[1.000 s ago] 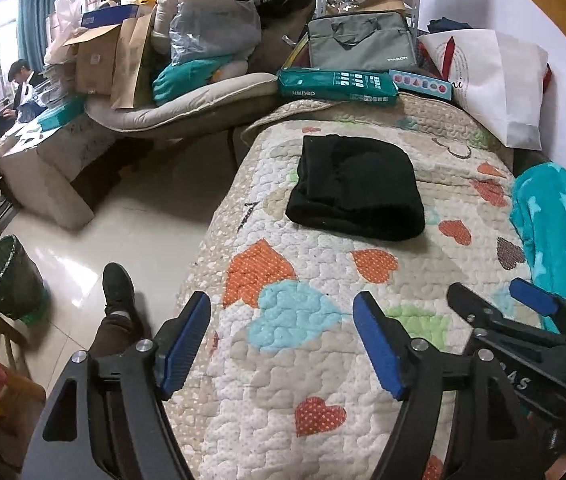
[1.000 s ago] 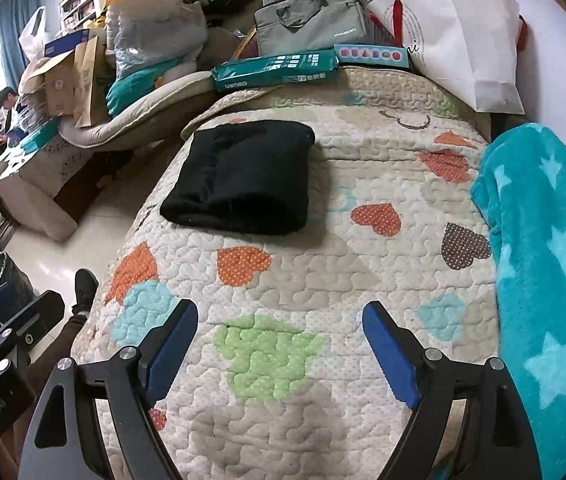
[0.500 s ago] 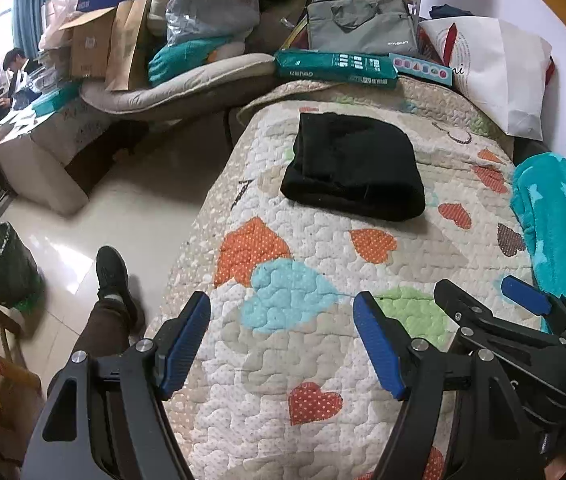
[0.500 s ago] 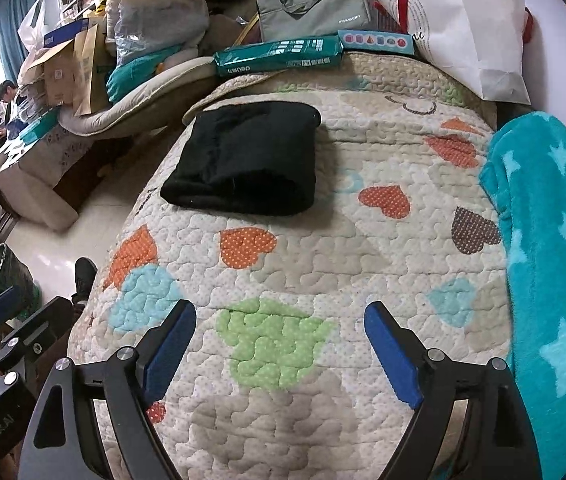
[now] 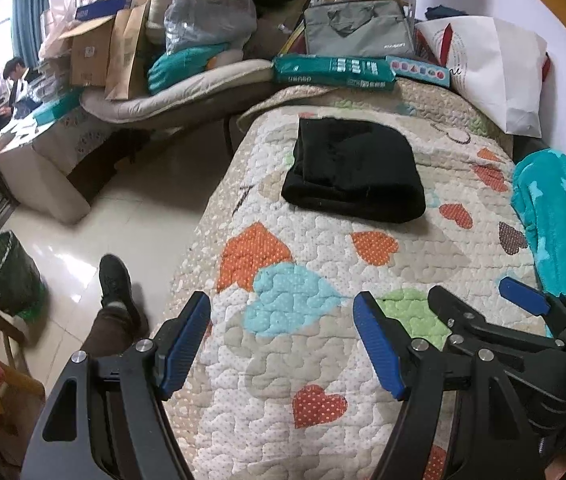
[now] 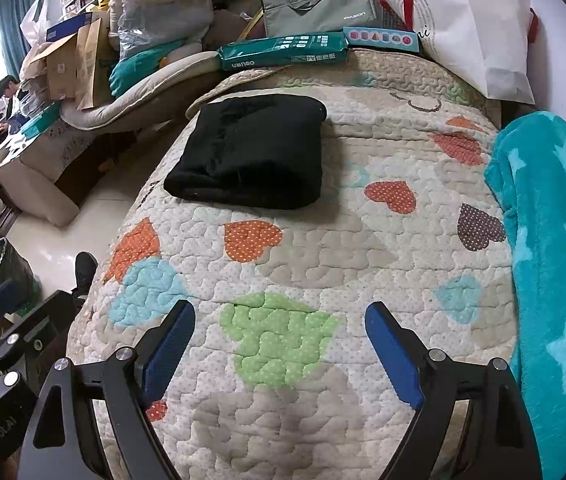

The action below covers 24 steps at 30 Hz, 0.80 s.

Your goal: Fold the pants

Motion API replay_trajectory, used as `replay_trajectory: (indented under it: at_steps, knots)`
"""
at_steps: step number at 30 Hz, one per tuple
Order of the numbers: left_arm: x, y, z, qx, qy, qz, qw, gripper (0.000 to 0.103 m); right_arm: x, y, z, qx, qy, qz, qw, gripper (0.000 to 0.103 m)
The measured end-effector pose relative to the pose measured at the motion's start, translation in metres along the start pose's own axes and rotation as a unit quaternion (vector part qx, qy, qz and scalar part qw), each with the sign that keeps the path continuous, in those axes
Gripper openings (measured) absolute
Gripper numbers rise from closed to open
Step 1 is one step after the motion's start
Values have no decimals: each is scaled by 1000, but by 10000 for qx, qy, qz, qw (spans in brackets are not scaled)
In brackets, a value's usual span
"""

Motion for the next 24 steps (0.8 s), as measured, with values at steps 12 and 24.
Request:
replay_trajectory:
  at_steps: [12,24]
  knots:
    - [6,-13,10,-341,233,153,9990,91,12,1,3,-104,12,204,9997,91]
    - [20,-9,-1,-96,94,427,9990,96,13,0,5,-181,51,230,9996,92]
Point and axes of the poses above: each gripper's, at about its wrist camera, not at the fingertips, and z roughly against the way its jaws point, x to its left, y to its underside, the point moved 4 cm from there along -z, roughly the way its jaws point, and after that the axes turned 3 degrees about -x, right-handed, at the moved point
